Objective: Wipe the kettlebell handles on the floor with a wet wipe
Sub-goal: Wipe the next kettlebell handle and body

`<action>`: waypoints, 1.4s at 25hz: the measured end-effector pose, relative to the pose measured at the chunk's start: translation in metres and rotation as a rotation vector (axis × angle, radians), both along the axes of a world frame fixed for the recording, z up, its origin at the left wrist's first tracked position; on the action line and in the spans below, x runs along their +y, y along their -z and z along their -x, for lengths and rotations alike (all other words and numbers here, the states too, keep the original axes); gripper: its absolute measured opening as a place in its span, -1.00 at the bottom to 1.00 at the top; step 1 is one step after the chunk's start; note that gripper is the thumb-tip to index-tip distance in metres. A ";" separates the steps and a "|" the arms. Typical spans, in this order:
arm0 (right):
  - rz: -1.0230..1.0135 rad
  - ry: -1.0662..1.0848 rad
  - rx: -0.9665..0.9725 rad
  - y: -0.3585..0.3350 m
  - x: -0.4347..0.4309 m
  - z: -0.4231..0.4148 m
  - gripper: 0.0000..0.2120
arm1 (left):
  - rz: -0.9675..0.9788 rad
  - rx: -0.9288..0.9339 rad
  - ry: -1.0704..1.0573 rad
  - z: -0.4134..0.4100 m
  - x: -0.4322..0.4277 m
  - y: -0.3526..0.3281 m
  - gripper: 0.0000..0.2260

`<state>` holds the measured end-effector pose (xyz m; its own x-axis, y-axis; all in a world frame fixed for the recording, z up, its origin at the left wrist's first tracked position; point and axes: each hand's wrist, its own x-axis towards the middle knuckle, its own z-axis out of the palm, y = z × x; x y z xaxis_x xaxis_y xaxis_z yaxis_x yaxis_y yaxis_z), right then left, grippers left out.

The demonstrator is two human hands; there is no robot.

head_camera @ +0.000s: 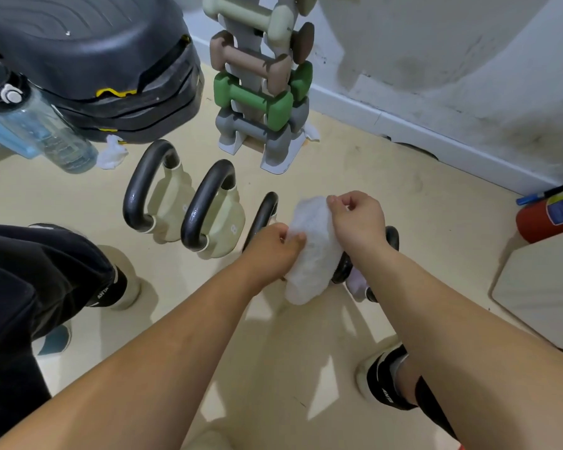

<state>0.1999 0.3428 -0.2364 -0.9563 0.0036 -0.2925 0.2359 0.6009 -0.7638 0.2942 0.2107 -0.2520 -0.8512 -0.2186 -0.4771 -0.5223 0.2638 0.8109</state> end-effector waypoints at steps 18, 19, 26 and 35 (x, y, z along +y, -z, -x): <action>0.071 0.164 -0.351 0.040 -0.074 -0.019 -0.65 | 0.328 0.114 -0.157 0.002 -0.018 0.008 -0.76; 0.063 0.133 -0.309 0.040 -0.077 -0.008 -0.69 | 0.359 0.096 -0.113 -0.002 -0.016 0.012 -0.79; -0.522 -0.249 -0.344 0.040 -0.085 0.048 -0.61 | 0.368 0.021 0.088 -0.010 -0.009 0.025 -0.81; -0.248 -0.151 0.048 0.044 -0.053 -0.070 -0.32 | 0.340 -0.239 0.332 -0.016 -0.007 0.034 -0.82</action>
<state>0.2703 0.2893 -0.2805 -0.9641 -0.0738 -0.2552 0.0972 0.7960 -0.5975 0.3102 0.2036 -0.2856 -0.7768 -0.1317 -0.6158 -0.5260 0.6734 0.5194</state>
